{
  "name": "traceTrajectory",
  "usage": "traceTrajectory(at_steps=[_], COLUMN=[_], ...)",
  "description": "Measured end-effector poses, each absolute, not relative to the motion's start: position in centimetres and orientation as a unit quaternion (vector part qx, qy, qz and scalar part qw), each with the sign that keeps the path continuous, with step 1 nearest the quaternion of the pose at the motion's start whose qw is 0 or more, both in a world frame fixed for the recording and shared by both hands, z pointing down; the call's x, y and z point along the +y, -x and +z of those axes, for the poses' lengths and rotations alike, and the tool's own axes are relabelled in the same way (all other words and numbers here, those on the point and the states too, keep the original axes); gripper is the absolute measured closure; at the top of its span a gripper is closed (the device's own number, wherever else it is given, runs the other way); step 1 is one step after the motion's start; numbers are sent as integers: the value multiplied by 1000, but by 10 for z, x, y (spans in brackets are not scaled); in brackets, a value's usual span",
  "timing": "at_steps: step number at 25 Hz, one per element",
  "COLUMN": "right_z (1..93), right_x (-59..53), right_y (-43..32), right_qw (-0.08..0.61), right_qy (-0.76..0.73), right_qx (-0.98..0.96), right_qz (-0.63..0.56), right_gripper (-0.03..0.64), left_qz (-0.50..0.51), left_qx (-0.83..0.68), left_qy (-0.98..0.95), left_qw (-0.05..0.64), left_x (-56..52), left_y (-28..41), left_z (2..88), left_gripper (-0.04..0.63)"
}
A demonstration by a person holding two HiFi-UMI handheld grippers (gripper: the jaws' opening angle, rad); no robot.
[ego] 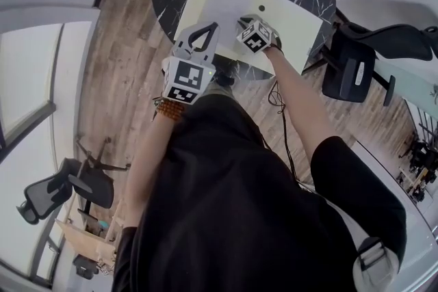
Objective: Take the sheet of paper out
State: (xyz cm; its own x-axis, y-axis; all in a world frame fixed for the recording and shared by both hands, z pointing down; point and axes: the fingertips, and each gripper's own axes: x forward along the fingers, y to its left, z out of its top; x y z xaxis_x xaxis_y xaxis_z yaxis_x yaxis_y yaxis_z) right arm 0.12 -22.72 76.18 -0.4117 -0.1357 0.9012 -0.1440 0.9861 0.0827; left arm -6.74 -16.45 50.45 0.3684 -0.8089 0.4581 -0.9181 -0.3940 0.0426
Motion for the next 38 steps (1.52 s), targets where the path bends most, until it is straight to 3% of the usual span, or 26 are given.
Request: traceTrajectory(at_steps=[23,38], right_z=[761,724], right_x=[-233,-221], right_y=[13,-45], right_qw=[538,499], right_qy=[-109,-222], right_qx=[-835,-832], right_qz=[45,93], right_gripper=[606,618], left_qz=[191,196], left_qx=[-526,-449], left_qy=[-815,-863], left_qw=[150,123], left_x=[-170,-161], left_y=[70,21], left_z=[505,495], left_gripper=[600,600])
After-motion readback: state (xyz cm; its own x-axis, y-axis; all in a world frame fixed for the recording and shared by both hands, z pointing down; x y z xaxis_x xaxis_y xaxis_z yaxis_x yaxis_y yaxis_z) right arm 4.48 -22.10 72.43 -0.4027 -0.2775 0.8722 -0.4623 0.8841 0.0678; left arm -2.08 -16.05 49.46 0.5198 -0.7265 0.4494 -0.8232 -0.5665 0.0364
